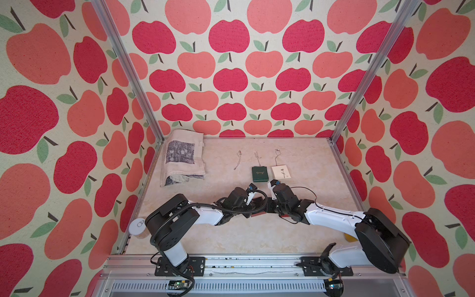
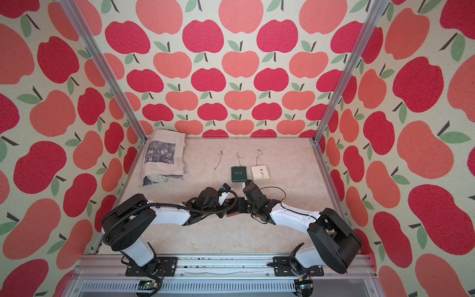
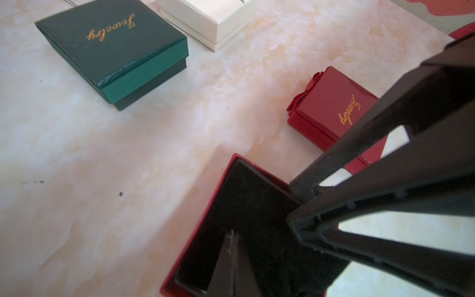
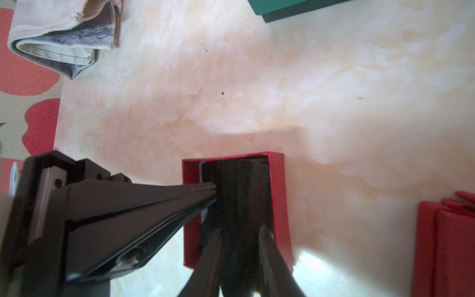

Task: Take the necklace out of the lift-off lid jewelry box
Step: Place the inner lining in the jewelry box.

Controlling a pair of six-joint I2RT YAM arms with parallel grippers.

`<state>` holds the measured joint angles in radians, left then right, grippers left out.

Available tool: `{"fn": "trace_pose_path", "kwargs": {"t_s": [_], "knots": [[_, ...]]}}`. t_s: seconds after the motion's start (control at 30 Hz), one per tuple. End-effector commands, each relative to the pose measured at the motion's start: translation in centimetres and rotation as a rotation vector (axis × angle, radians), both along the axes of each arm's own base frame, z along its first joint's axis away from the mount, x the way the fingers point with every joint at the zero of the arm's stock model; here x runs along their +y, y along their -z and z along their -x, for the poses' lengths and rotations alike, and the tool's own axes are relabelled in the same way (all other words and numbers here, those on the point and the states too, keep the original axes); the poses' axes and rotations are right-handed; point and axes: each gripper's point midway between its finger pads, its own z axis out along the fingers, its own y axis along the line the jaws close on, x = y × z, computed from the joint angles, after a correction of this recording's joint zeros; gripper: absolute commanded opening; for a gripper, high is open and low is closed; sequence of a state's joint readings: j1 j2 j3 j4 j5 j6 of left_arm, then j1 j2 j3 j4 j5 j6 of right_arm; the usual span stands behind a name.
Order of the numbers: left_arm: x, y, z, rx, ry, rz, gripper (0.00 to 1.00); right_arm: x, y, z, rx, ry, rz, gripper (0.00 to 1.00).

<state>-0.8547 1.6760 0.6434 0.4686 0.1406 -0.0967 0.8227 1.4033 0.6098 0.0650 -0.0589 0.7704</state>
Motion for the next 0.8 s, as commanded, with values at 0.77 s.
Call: {"fn": "trace_pose_path", "kwargs": {"t_s": [0.77], "knots": [[-0.1, 0.8, 0.3, 0.028, 0.007, 0.004, 0.00, 1.6, 2.8, 0.1, 0.072, -0.009, 0.038, 0.16]]}}
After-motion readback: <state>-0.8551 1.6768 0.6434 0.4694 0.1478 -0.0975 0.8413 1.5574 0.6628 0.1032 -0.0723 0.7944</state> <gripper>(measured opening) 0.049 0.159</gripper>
